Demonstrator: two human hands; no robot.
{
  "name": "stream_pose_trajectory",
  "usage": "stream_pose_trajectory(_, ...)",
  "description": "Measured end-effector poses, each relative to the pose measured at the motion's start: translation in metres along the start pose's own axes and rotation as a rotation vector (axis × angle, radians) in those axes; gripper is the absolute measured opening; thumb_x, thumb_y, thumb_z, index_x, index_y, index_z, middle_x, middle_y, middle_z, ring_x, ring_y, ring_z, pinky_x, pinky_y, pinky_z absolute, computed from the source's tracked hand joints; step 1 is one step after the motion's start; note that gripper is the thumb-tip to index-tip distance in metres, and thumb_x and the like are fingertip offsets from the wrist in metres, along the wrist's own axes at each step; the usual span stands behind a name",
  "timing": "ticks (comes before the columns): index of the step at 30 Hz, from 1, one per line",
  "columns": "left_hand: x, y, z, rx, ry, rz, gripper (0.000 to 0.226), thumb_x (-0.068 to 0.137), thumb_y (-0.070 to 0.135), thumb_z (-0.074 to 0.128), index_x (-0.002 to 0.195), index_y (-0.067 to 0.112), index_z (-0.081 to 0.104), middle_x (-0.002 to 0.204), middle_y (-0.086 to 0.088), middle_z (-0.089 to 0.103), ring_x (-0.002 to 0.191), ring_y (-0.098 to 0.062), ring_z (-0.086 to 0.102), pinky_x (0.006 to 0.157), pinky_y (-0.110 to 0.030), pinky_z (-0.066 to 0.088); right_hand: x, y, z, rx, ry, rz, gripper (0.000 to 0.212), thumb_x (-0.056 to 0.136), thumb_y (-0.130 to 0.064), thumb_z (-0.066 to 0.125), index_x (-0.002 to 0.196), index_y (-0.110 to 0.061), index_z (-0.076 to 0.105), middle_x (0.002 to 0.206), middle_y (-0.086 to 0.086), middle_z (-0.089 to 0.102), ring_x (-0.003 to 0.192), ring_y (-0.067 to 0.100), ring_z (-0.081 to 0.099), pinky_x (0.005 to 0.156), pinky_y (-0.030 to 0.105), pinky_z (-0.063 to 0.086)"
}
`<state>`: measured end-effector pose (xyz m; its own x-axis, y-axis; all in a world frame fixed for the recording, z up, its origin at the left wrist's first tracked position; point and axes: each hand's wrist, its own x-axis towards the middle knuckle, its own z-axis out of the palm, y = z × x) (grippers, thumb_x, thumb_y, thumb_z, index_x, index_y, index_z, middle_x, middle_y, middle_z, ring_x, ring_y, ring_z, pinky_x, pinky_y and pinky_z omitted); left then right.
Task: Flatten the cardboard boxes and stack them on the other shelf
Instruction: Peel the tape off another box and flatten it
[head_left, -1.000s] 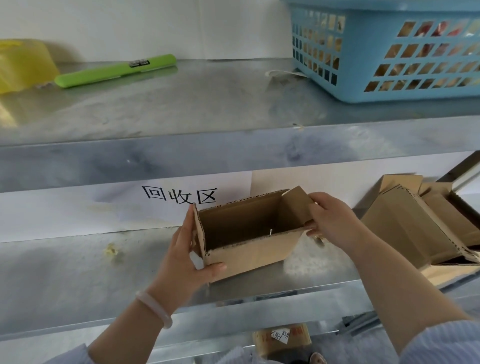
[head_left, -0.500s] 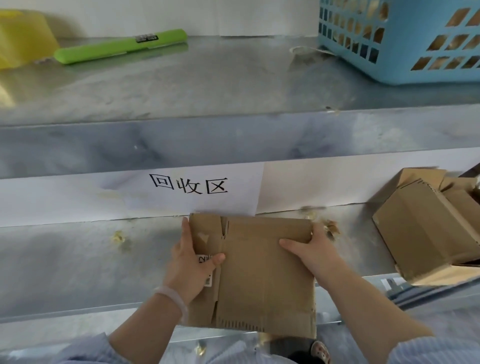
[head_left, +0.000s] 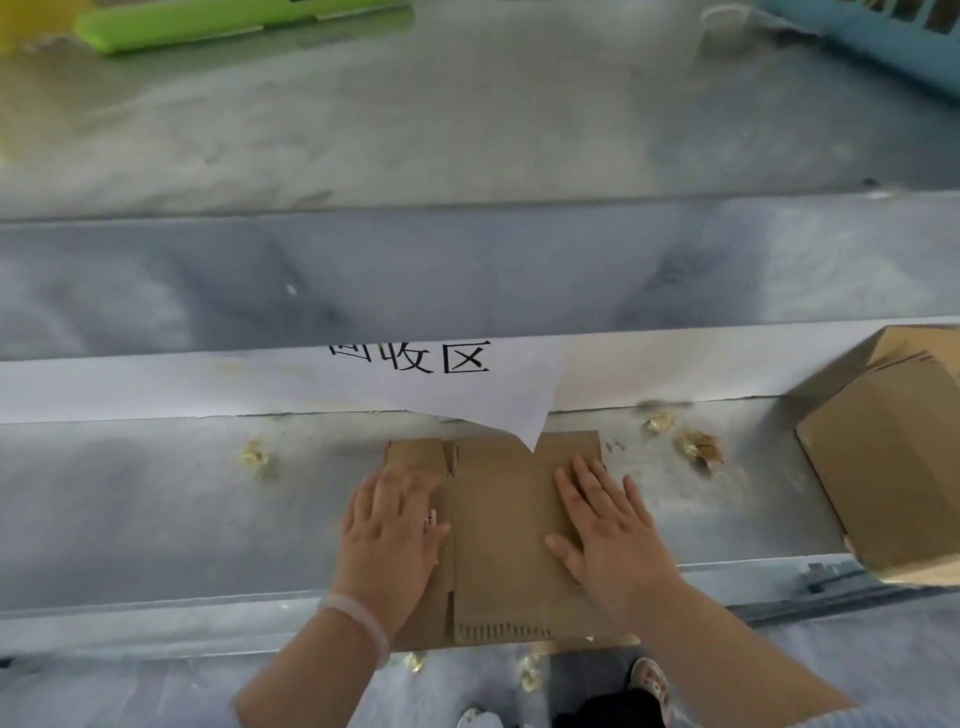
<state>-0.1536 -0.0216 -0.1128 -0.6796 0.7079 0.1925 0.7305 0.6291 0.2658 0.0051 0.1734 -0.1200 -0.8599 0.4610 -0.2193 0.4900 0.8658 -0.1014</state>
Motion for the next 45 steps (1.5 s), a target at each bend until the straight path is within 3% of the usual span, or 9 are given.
stream_pose_trajectory(2, -0.004, -0.005, 0.003, -0.002, -0.003, 0.129, 0.032, 0.087, 0.034, 0.055, 0.115, 0.021, 0.065, 0.123, 0.002, 0.058, 0.113, -0.022, 0.054, 0.09, -0.043, 0.052, 0.0, -0.002, 0.003, -0.02, 0.02, -0.053, 0.066, 0.092, -0.058, 0.004, 0.152, -0.035, -0.009, 0.161, -0.003, -0.015, 0.146, 0.012, -0.018, 0.115, 0.033, -0.02)
stream_pose_trajectory(4, -0.005, -0.006, 0.004, 0.006, -0.119, 0.119, 0.048, 0.091, 0.038, 0.037, 0.124, 0.016, 0.063, 0.13, 0.001, 0.059, 0.114, -0.022, 0.058, 0.092, -0.04, 0.052, -0.002, -0.005, 0.005, -0.021, 0.031, -0.081, 0.065, 0.09, -0.056, -0.003, 0.152, -0.037, -0.004, 0.162, -0.002, -0.013, 0.147, 0.013, -0.016, 0.116, 0.031, -0.019)
stream_pose_trajectory(9, -0.009, -0.007, 0.013, 0.107, -0.254, 0.142, 0.082, 0.089, 0.069, 0.029, 0.146, 0.011, 0.036, 0.154, -0.008, 0.031, 0.14, -0.026, 0.032, 0.112, -0.041, 0.019, -0.003, -0.007, 0.006, 0.009, 0.097, -0.087, 0.069, 0.091, -0.058, 0.025, 0.153, -0.026, 0.025, 0.16, 0.009, 0.014, 0.148, 0.024, 0.015, 0.118, 0.039, 0.003)
stream_pose_trajectory(16, -0.005, -0.014, 0.024, 0.083, -0.326, 0.089, 0.096, 0.072, 0.088, 0.002, 0.149, 0.032, -0.01, 0.155, 0.008, -0.021, 0.142, -0.007, -0.021, 0.117, -0.033, -0.014, 0.001, -0.002, 0.013, -0.021, 0.038, -0.071, 0.081, 0.079, -0.082, 0.005, 0.145, -0.041, -0.021, 0.154, -0.005, -0.027, 0.138, 0.008, -0.032, 0.114, 0.031, -0.022)
stream_pose_trajectory(22, -0.011, -0.013, 0.014, -0.065, -0.284, -0.067, 0.09, 0.075, 0.082, 0.034, 0.151, 0.039, 0.01, 0.159, 0.008, -0.01, 0.147, -0.016, -0.008, 0.119, -0.035, -0.005, -0.002, 0.014, 0.003, 0.101, -0.046, -0.022, 0.097, 0.07, -0.087, 0.016, 0.149, -0.041, -0.016, 0.156, -0.012, -0.03, 0.134, 0.0, -0.037, 0.11, 0.025, -0.022)
stream_pose_trajectory(28, -0.052, -0.002, 0.008, -0.049, -0.254, -0.334, 0.082, 0.079, 0.079, 0.034, 0.139, 0.057, -0.017, 0.16, -0.005, 0.005, 0.147, -0.026, -0.003, 0.118, -0.044, -0.002, -0.018, 0.017, 0.008, 0.113, -0.037, 0.188, 0.107, 0.068, -0.09, 0.017, 0.15, -0.032, -0.019, 0.161, 0.004, -0.017, 0.146, 0.022, -0.021, 0.115, 0.041, -0.019)
stream_pose_trajectory(36, -0.081, 0.012, -0.016, -0.508, -0.104, -0.426, 0.092, 0.08, 0.033, 0.074, 0.135, 0.068, 0.008, 0.151, 0.013, 0.004, 0.139, -0.014, 0.02, 0.117, -0.038, 0.025, -0.038, -0.011, 0.005, 0.434, 0.017, 0.127, 0.091, 0.076, -0.063, 0.063, 0.15, -0.043, 0.014, 0.157, -0.011, -0.005, 0.143, 0.015, 0.001, 0.119, 0.039, 0.005)
stream_pose_trajectory(41, -0.126, -0.004, -0.037, -0.517, 0.026, -0.515, 0.092, 0.078, 0.034, 0.075, 0.146, 0.047, 0.015, 0.145, 0.028, -0.002, 0.138, -0.004, 0.02, 0.114, -0.025, 0.023, -0.049, -0.045, 0.004, 0.543, 0.065, -0.006, 0.086, 0.073, -0.056, 0.071, 0.147, -0.043, 0.028, 0.155, -0.015, 0.008, 0.138, 0.01, 0.009, 0.119, 0.041, 0.018)
stream_pose_trajectory(45, -0.166, -0.033, -0.065, -0.357, 0.068, -0.616, 0.09, 0.078, 0.049, 0.069, 0.149, 0.042, 0.014, 0.149, 0.021, -0.011, 0.139, -0.011, 0.018, 0.115, -0.028, 0.022, -0.059, -0.096, -0.003, 0.578, 0.044, -0.144, 0.085, 0.072, -0.055, 0.073, 0.146, -0.044, 0.03, 0.154, -0.019, 0.006, 0.141, 0.011, 0.01, 0.116, 0.039, 0.024)
